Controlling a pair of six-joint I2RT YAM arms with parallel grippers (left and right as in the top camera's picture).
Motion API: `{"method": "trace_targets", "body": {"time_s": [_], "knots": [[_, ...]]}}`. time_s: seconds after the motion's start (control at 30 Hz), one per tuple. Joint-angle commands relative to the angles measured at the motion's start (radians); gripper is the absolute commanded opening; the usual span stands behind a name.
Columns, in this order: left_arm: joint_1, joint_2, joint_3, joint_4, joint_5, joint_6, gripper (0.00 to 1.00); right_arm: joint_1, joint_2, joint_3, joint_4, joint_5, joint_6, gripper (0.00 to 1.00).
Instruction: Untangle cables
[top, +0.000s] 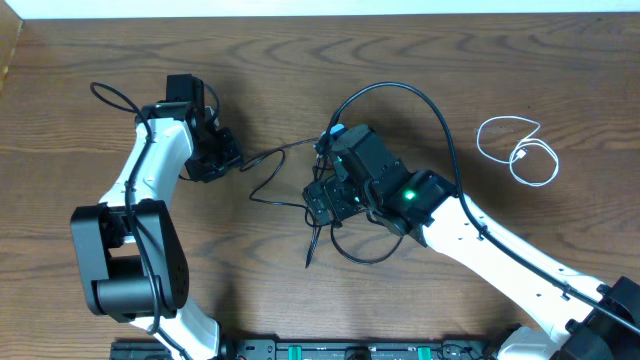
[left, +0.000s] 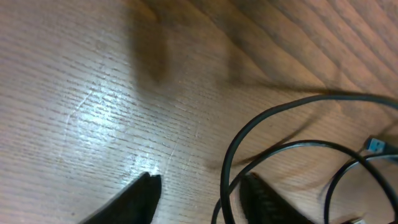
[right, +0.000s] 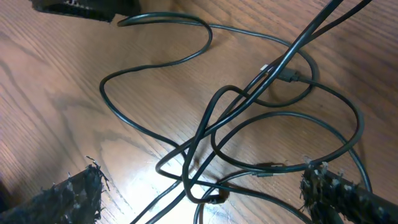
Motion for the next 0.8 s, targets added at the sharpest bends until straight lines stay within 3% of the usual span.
{"method": "trace_targets", "body": {"time_s": [0.0, 0.4, 0.77], "knots": [[0.000, -0.003, -0.010, -0.002, -0.006, -0.008, 0.63, 0.004, 0.001, 0.009, -0.003, 0.014, -0.009, 0.99], [0.000, -0.003, -0.010, 0.029, -0.006, -0.009, 0.75, 0.004, 0.001, 0.009, -0.003, 0.014, -0.009, 0.99], [0.000, -0.003, -0.010, 0.035, -0.006, -0.008, 0.76, 0.004, 0.001, 0.009, -0.003, 0.014, -0.009, 0.99]]}}
